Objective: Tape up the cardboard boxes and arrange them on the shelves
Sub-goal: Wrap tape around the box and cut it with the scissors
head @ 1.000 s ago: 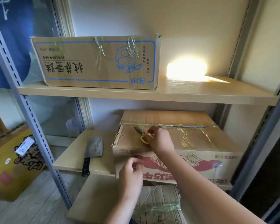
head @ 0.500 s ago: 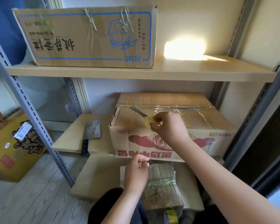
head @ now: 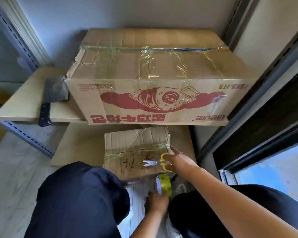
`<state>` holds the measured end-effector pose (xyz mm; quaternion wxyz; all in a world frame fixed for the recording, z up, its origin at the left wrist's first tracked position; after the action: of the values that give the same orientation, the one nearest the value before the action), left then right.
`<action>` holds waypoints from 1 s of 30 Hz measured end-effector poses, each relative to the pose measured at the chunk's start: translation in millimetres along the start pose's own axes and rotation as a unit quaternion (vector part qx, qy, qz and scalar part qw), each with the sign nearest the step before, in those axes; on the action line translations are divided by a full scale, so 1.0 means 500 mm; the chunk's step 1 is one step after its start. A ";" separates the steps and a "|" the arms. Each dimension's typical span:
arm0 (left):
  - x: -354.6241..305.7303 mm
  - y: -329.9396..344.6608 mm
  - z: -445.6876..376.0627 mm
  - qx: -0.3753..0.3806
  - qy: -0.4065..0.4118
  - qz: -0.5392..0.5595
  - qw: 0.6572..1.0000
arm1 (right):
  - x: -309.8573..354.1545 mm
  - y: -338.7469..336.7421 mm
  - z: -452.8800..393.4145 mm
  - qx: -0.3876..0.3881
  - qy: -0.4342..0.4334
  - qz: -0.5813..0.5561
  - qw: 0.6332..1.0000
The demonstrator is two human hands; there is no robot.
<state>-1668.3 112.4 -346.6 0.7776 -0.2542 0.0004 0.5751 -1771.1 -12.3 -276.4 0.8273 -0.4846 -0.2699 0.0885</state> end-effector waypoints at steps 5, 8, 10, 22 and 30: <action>-0.051 0.021 -0.054 0.029 0.097 0.135 0.986 | -0.062 0.069 -0.074 0.019 -0.058 -0.038 0.997; -0.067 0.026 -0.058 0.120 0.101 0.223 0.962 | -0.073 0.073 -0.088 0.035 -0.084 -0.030 0.995; -0.059 0.037 -0.077 0.146 0.094 0.233 0.957 | -0.080 0.079 -0.091 0.029 -0.089 -0.014 0.995; -0.028 0.049 -0.215 0.104 -0.020 0.204 0.973 | -0.077 0.085 -0.124 -0.009 -0.015 -0.060 0.998; -0.006 0.050 -0.319 0.174 -0.032 0.366 0.914 | -0.080 0.067 -0.143 -0.004 0.007 -0.079 0.997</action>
<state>-1645.4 51.8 -494.5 0.5443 -0.0784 0.1691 0.8179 -1762.5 -65.3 -346.8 0.8315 -0.4660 -0.3018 0.0182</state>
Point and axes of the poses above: each hand's wrist, its own z-axis away from the middle knuckle, its own y-axis out of the palm, x = y × z, the point moved 3 cm from there along -z, towards the middle knuckle, and after that the axes turned 11 degrees about -y, right-handed, at the moved point
